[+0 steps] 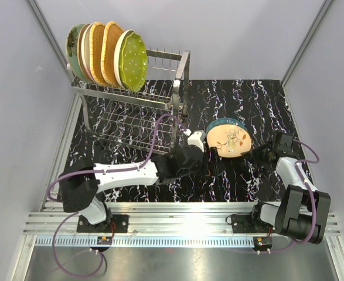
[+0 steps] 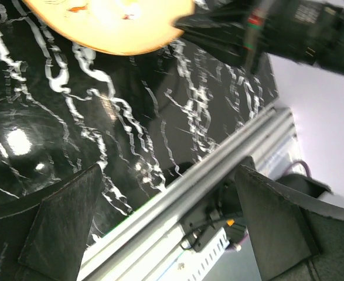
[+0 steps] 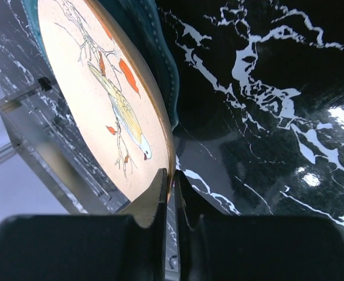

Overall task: Load the plates into the dish rack
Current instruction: Grab a plate with the right arm, then pass the plate from the right arm to the left

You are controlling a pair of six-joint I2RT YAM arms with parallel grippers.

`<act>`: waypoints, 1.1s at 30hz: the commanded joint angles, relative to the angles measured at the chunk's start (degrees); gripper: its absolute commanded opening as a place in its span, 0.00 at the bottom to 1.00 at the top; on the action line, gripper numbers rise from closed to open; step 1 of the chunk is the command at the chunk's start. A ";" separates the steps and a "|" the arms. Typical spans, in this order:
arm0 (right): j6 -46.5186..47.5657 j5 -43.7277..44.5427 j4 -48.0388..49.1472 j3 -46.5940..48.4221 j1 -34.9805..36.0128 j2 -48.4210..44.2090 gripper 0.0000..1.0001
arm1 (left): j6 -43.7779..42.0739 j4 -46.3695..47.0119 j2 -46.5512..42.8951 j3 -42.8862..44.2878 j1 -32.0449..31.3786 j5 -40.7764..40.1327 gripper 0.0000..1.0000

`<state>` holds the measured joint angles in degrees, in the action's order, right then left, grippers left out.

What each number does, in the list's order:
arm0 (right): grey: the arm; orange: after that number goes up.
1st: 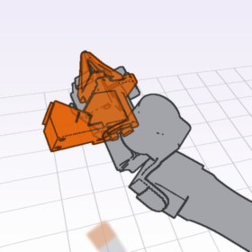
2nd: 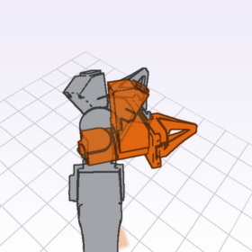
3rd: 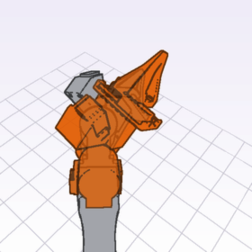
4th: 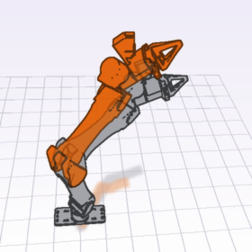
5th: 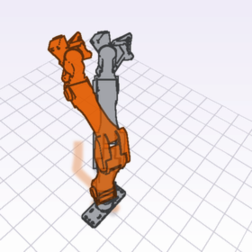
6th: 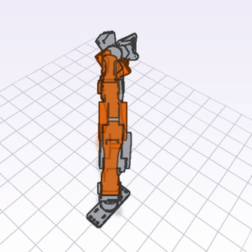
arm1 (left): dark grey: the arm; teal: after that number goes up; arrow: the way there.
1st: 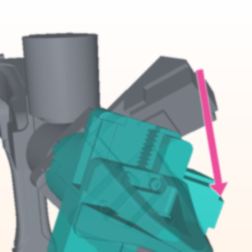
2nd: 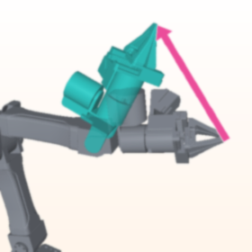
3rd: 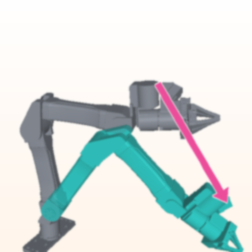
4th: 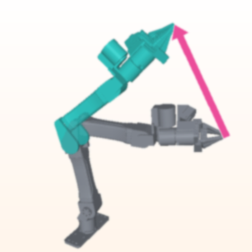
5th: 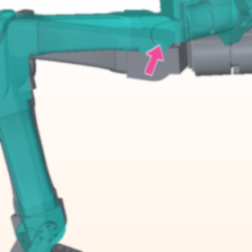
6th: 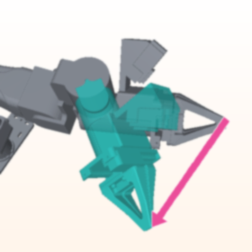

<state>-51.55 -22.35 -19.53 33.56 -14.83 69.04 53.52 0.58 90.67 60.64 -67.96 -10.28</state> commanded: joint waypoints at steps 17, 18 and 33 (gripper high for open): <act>-4.44 -13.33 6.52 -5.61 -0.38 -4.78 0.00 | 4.05 5.84 14.44 9.40 10.57 10.02 0.99; -4.52 -13.42 6.35 -5.79 -0.38 -4.96 0.00 | 3.88 5.49 14.88 10.36 10.75 10.02 0.99; -7.07 -17.03 8.37 -7.81 -0.38 -5.58 0.00 | 5.02 6.72 21.30 10.90 13.03 16.52 0.80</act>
<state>-57.74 -33.45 -14.41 25.71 -15.29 64.88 57.67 4.25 111.37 69.65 -55.61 4.21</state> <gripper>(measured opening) 0.101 0.815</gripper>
